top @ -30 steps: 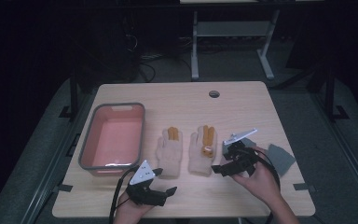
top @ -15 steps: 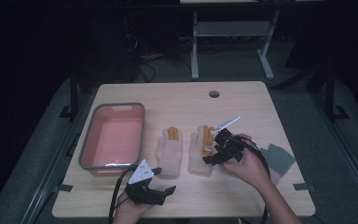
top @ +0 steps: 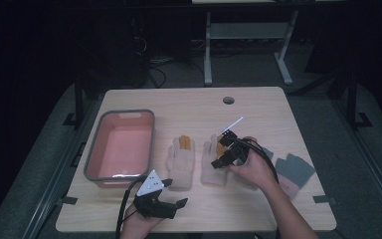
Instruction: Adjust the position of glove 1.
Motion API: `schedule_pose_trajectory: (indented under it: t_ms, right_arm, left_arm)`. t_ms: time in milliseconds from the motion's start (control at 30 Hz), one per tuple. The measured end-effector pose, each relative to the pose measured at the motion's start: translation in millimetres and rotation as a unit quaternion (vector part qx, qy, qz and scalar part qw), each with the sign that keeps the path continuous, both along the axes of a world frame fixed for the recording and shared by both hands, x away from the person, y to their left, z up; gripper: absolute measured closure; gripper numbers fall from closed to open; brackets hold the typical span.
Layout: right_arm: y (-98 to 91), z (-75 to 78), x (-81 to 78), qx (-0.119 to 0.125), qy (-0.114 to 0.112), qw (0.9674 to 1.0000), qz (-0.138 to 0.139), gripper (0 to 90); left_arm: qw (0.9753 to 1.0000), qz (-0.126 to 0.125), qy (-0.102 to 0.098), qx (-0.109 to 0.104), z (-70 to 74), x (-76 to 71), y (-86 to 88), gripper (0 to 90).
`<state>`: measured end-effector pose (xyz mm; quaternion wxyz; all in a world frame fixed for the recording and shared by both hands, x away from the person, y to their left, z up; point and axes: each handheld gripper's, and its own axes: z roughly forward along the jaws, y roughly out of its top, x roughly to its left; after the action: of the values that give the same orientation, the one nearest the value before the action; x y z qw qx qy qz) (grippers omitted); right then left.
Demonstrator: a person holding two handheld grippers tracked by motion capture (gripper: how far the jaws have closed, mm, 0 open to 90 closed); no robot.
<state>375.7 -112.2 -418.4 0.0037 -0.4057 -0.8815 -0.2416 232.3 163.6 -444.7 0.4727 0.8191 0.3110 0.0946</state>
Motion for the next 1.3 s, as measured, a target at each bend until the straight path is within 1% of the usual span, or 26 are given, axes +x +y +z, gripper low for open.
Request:
schedule_pose_trajectory:
  t_ms: [67,133,200,233,267,300,333,367,433,500,533,633,767,833,867,1100,1300]
  right_arm:
    - [0.6,-2.3,2.6,-0.005,-0.001,1.0,-0.006,30.9]
    - [2.2,-5.2,5.0,-0.008,0.004,0.9999,-0.008,32.3]
    - [4.7,-9.4,6.9,-0.021,0.009,0.9997,-0.005,35.1]
    - [4.7,-9.4,6.9,-0.021,0.009,0.9997,-0.005,35.1]
    - [8.4,-13.8,7.6,-0.041,0.013,0.9991,-0.002,36.8]
    - [8.4,-13.8,7.6,-0.041,0.013,0.9991,-0.002,36.8]
    - [11.4,-18.4,8.3,-0.058,0.012,0.9982,-0.002,38.3]
    - [11.4,-18.4,8.3,-0.058,0.012,0.9982,-0.002,38.3]
    - [13.5,-20.7,9.2,-0.068,0.006,0.9977,-0.005,43.3]
    - [14.3,-21.0,9.2,-0.071,0.005,0.9975,-0.006,44.8]
    - [15.5,-22.4,8.9,-0.08,-0.003,0.9968,-0.003,46.9]
    - [17.3,-23.0,6.9,-0.091,-0.013,0.9957,-0.006,50.5]
    - [16.7,-24.0,3.8,-0.089,-0.021,0.9957,-0.018,52.9]
    - [16.2,-24.3,3.5,-0.087,-0.022,0.9958,-0.02,53.1]
    - [15.1,-24.6,3.4,-0.083,-0.023,0.9961,-0.02,53.3]
    - [15.7,-24.3,3.3,-0.084,-0.023,0.9959,-0.023,53.9]
    - [14.7,-22.2,4.1,-0.078,-0.016,0.9964,-0.03,55.5]
  left_arm:
    - [1.0,0.001,0.001,-0.001,-0.2,0.1,-0.1,17.6]
    - [1.0,0.001,0.002,-0.001,-0.4,0.3,-0.1,17.5]
    - [1.0,0.0,0.002,-0.001,-0.6,0.5,-0.3,17.6]
    - [1.0,0.0,0.002,-0.001,-0.6,0.5,-0.3,17.5]
    - [1.0,0.0,0.002,-0.001,-0.7,0.5,-0.4,17.5]
    - [1.0,0.0,0.002,-0.001,-0.7,0.5,-0.4,17.6]
    - [1.0,0.0,0.002,-0.001,-0.6,0.4,-0.5,17.6]
    - [1.0,0.0,0.002,-0.001,-0.6,0.4,-0.5,17.6]
    - [1.0,0.0,0.002,-0.001,-0.5,0.4,-0.3,17.6]
    - [1.0,0.001,0.002,-0.001,-0.7,0.6,-0.5,17.6]
    - [1.0,0.0,0.002,0.0,-0.8,0.5,-0.9,17.5]
    - [1.0,0.0,0.0,0.002,-0.6,0.1,-1.2,17.6]
    - [1.0,-0.001,-0.001,0.003,-0.5,-0.1,-1.3,17.6]
    - [1.0,0.0,0.0,0.002,-0.5,-0.1,-1.3,17.6]
    - [1.0,0.0,0.0,0.001,-0.5,-0.1,-1.1,17.6]
    - [1.0,0.002,0.0,0.0,-1.0,0.3,-1.2,17.5]
    - [1.0,0.003,0.0,-0.001,-0.6,0.9,0.4,17.5]
